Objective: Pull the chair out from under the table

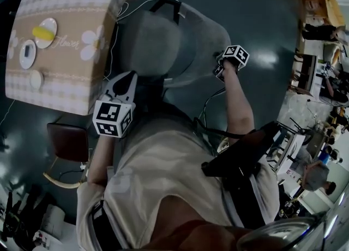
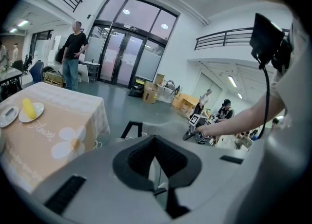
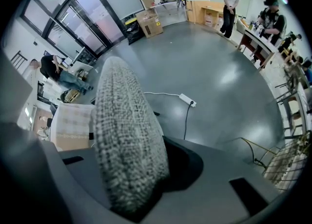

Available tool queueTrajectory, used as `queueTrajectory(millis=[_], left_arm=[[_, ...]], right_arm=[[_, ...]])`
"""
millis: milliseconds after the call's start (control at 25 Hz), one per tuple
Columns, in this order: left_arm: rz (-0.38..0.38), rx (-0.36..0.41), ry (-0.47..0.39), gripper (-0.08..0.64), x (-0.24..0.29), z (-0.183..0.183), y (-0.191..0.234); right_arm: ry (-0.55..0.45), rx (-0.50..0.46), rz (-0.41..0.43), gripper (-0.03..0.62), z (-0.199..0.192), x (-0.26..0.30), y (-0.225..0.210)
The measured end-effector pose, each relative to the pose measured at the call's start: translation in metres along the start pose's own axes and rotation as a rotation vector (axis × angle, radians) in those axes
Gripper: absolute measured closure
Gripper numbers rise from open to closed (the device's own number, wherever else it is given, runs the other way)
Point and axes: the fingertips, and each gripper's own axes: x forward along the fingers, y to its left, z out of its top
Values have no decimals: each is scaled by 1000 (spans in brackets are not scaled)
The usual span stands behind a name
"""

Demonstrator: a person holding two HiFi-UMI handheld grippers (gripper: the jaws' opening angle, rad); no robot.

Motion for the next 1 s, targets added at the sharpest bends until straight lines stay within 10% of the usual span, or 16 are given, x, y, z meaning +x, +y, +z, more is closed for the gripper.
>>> queueTrajectory(millis=[1000], left_arm=[[-53,49,38,552,27,5,-29]], right_arm=[[1,25,4,495,5,-12,-42]])
